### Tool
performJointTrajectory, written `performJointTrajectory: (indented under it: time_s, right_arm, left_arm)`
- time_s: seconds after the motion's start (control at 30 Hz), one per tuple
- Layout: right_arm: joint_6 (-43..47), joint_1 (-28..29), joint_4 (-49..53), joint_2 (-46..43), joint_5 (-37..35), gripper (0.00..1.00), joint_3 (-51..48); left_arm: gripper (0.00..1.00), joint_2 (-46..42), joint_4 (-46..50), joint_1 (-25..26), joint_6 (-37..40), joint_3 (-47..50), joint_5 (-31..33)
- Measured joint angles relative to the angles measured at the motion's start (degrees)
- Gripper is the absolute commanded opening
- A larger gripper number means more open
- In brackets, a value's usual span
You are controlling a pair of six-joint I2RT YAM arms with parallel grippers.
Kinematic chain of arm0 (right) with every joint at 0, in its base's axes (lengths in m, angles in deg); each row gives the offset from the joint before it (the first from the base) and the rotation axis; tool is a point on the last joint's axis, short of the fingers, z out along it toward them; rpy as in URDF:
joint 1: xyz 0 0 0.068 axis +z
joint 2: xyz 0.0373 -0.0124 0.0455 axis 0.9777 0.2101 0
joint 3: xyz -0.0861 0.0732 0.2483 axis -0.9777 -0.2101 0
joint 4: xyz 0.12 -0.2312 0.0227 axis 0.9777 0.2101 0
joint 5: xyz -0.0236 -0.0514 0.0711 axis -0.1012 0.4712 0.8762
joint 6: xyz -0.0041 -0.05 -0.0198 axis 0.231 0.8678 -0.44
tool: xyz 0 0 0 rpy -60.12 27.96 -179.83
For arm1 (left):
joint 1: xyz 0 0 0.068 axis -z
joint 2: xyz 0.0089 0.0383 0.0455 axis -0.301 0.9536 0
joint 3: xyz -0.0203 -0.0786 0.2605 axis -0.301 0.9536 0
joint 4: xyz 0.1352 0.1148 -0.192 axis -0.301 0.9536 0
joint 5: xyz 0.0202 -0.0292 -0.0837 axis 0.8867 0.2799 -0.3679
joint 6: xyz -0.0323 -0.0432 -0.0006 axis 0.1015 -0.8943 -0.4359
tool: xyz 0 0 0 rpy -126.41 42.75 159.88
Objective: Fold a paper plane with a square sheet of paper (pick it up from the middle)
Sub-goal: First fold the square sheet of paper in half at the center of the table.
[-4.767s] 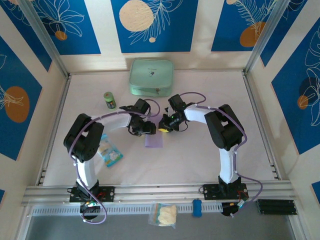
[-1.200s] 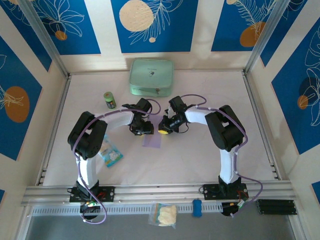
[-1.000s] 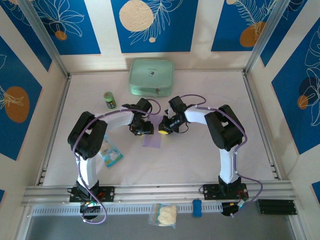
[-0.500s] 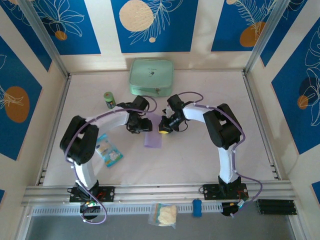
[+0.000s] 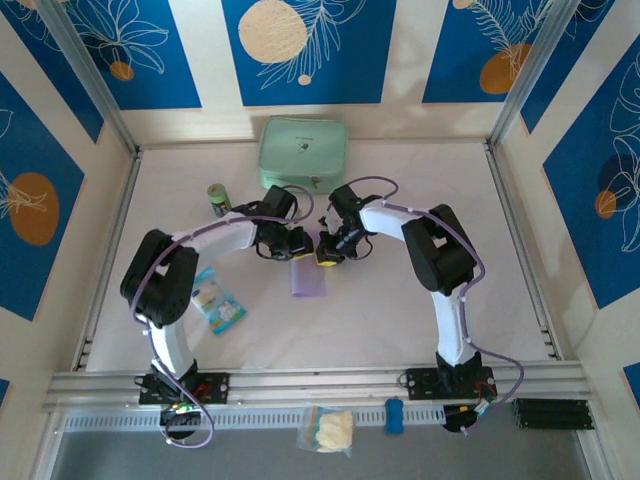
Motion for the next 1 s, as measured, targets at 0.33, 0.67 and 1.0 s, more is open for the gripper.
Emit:
performJointTrajectory:
  time_s: [0.33,0.67,1.0]
  right_arm:
    - [0.0,0.0,2.9,1.2,-0.1,0.04,2.2]
    - [1.0,0.0,5.1,1.8,-1.6,0.03,3.8]
    - [2.1,0.3,7.4,2.3,-3.4,0.02,5.4]
  left_arm:
    - [0.16,4.0,2.8,0.0,2.7,-2.5,-1.2]
    - [0.15,4.7,1.0,-3.4,9.8,2.3,-1.4]
    - [0.15,-2.3,-8.2,-10.8,13.9,14.7,-4.7]
